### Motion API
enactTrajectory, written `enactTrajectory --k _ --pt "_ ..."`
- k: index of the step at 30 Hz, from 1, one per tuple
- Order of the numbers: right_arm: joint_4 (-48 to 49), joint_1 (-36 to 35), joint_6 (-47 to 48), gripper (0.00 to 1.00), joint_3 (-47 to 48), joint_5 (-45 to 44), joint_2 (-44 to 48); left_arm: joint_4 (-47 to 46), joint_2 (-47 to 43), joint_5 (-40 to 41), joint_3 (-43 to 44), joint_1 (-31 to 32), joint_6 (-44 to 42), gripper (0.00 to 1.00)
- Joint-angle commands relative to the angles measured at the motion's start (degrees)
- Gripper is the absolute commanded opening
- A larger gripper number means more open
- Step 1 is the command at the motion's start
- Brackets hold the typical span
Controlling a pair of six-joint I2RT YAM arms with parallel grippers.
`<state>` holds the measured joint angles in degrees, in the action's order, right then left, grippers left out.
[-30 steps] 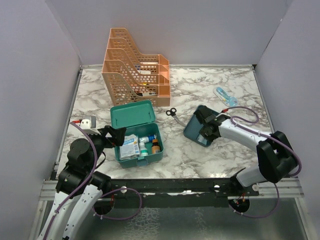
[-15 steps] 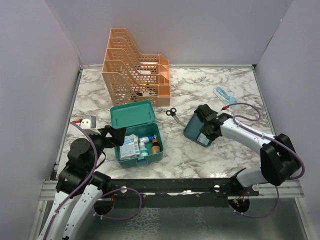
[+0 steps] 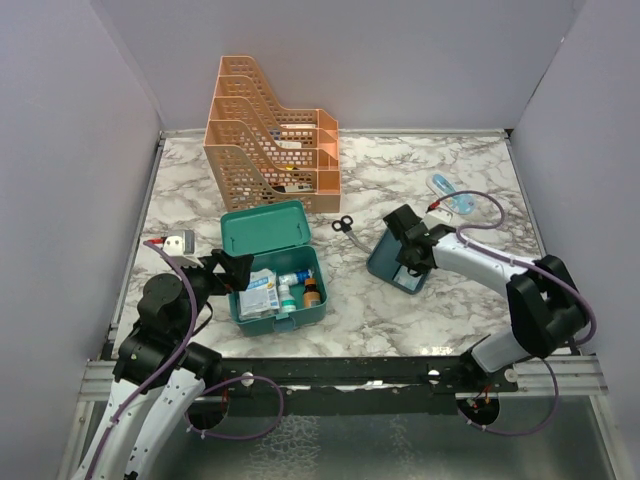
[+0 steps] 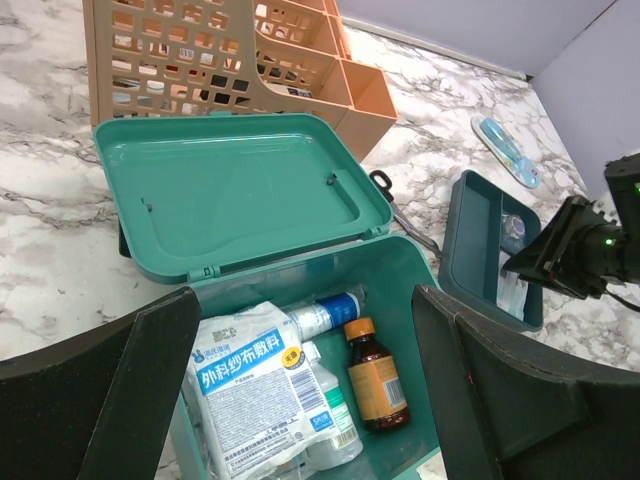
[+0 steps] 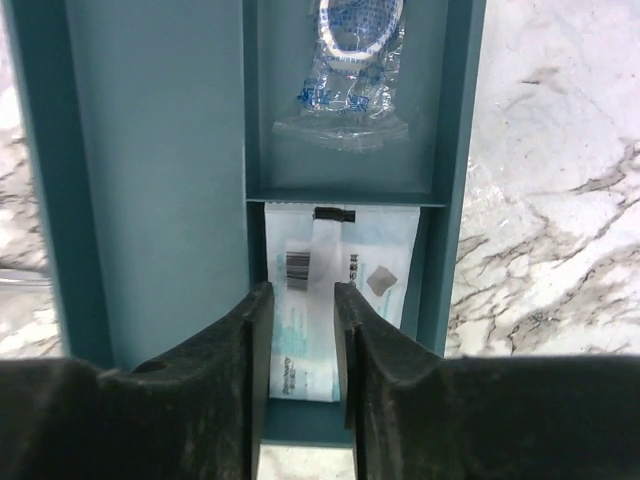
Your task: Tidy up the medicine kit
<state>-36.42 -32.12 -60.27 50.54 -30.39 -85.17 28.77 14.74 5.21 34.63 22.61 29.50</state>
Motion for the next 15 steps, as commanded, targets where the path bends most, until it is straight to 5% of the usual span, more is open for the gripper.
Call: enactTrajectory --k 1,15 --pt "3.8 0.9 3.7 0.28 0.5 -1.1 -4.0 -0.3 0.2 1.0 -0.3 -0.2 0.5 0.9" --pt "7.4 3.1 6.3 0.32 -1.1 7.3 -1.8 -0.2 -0.4 1.4 -0.3 -0.2 0.6 0.9"
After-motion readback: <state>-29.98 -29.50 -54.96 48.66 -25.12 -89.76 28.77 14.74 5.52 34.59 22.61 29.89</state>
